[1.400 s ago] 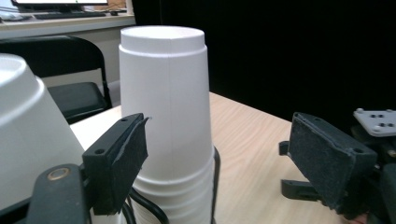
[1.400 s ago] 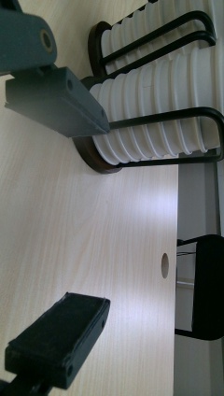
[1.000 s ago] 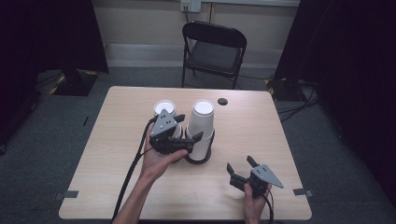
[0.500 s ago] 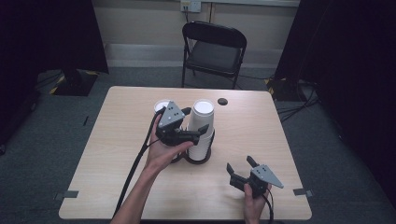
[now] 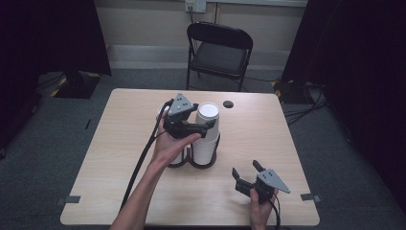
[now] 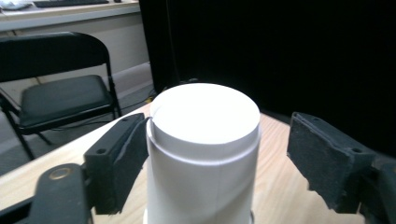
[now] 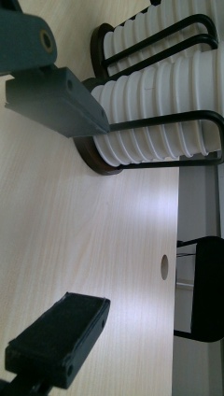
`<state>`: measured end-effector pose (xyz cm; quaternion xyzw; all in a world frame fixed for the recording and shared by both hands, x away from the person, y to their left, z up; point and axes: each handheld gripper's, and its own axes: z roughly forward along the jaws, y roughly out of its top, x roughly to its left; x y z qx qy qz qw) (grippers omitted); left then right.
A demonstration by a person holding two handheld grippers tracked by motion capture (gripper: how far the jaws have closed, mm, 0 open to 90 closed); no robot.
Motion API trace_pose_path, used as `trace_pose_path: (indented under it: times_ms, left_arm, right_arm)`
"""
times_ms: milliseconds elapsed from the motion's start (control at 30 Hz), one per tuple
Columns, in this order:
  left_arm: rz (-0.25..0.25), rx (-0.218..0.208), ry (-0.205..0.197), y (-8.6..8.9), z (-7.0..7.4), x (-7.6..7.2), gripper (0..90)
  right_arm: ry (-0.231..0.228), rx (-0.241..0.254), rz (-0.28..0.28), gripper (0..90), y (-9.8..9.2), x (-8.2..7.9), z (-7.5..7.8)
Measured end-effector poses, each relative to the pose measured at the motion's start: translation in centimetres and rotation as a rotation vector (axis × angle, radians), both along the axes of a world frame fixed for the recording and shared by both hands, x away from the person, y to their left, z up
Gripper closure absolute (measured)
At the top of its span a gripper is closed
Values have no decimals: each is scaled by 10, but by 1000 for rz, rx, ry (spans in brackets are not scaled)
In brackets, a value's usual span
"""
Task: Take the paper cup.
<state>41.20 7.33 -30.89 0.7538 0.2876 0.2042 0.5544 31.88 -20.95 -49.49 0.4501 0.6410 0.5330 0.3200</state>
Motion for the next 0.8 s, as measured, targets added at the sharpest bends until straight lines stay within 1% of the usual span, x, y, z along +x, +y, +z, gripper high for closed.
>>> trace_pose_path:
  times_ms: [33, 67, 100, 133, 167, 200, 267, 300, 333, 367, 467, 567, 633, 733, 800]
  left_arm:
    - [2, 21, -11, -2, 0, 1, 215]
    - [3, 45, -8, -5, 0, 4, 213]
    - [3, 45, -8, -5, 0, 4, 208]
    - [5, 42, 9, -6, -1, 8, 208]
    - [5, 42, 9, -6, -1, 8, 204]
    - [15, 41, 15, -7, -3, 11, 190]
    - [12, 38, 18, -8, -4, 12, 186]
    - [15, 40, 13, -8, -4, 13, 186]
    - [18, 43, 11, -9, -4, 13, 183]
    - [21, 53, 16, -9, -4, 14, 183]
    - [29, 79, 7, -12, -4, 16, 157]
    - [23, 85, -3, -13, -2, 17, 179]
    - [21, 104, -16, -15, -1, 17, 182]
    - [13, 138, -7, -21, -2, 20, 189]
    - [11, 149, -2, -23, -3, 22, 194]
  right_arm:
    - [0, 0, 0, 134, 0, 0, 0]
    - [-2, -2, 1, 134, 0, 0, 0]
    - [-2, -2, 1, 134, 0, 0, 0]
    - [-1, -2, 2, 134, 0, 0, 0]
    - [-1, -2, 2, 134, 0, 0, 0]
    - [-1, -4, 3, 135, 0, 0, 0]
    - [-3, -7, 8, 145, 0, 0, 0]
    - [3, -7, 18, 166, 1, 0, 0]
    - [5, -16, 19, 167, 1, 0, 0]
    - [5, -16, 19, 167, 1, 0, 0]
    - [6, -22, 19, 153, 2, 0, 0]
    - [7, -22, 18, 151, 2, 0, 0]
    - [8, -22, 18, 150, 2, 0, 0]
    - [7, -21, 18, 149, 2, 0, 0]
    - [7, -20, 18, 149, 2, 0, 0]
